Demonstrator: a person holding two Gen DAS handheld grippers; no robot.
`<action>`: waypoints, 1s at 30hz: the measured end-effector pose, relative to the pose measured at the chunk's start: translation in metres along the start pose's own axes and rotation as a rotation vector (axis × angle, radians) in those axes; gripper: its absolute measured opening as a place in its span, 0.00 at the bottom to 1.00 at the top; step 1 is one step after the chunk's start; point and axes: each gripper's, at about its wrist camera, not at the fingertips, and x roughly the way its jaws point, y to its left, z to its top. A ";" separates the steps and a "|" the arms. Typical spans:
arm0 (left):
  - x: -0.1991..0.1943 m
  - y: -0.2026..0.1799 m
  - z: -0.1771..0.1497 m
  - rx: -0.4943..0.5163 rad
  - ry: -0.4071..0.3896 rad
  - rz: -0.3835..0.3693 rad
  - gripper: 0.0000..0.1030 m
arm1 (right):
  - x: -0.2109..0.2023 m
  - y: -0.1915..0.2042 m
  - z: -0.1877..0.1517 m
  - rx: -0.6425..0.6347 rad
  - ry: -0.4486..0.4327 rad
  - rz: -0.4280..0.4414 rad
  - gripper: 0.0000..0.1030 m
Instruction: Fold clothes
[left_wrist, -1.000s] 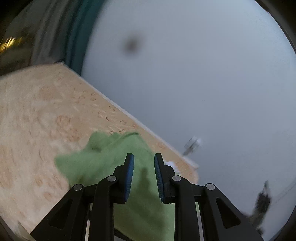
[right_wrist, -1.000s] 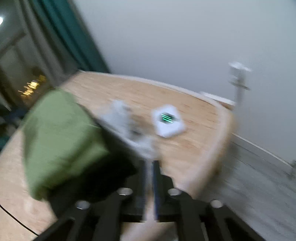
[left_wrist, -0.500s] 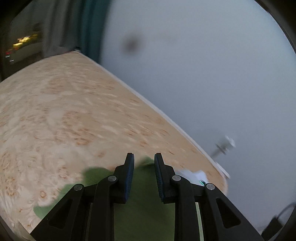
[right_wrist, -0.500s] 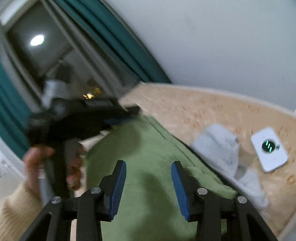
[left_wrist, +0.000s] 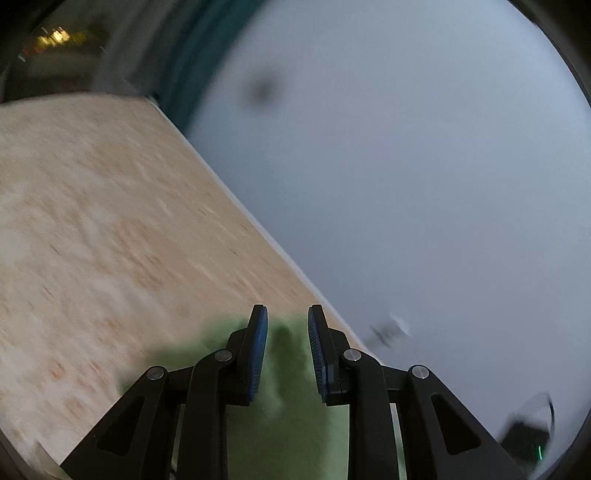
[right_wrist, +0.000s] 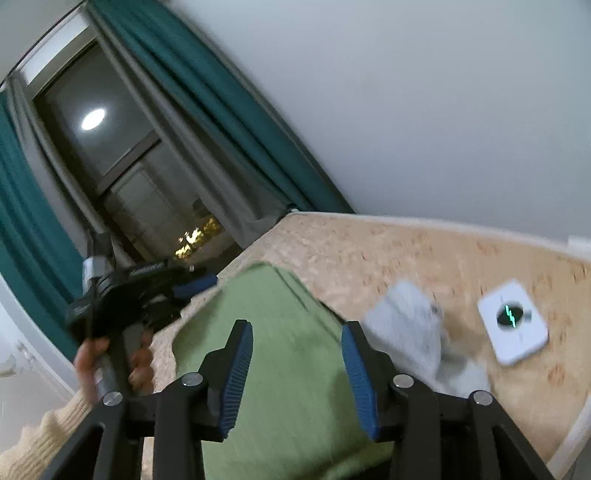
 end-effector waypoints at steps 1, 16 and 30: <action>-0.004 -0.009 -0.012 0.062 0.010 -0.018 0.21 | 0.004 0.004 0.008 -0.016 0.004 0.012 0.40; 0.010 0.002 -0.078 0.149 0.042 -0.045 0.12 | 0.198 0.030 0.067 0.085 0.492 -0.048 0.28; 0.029 0.005 -0.066 0.028 0.162 0.015 0.10 | 0.223 0.041 0.069 -0.002 0.548 -0.251 0.22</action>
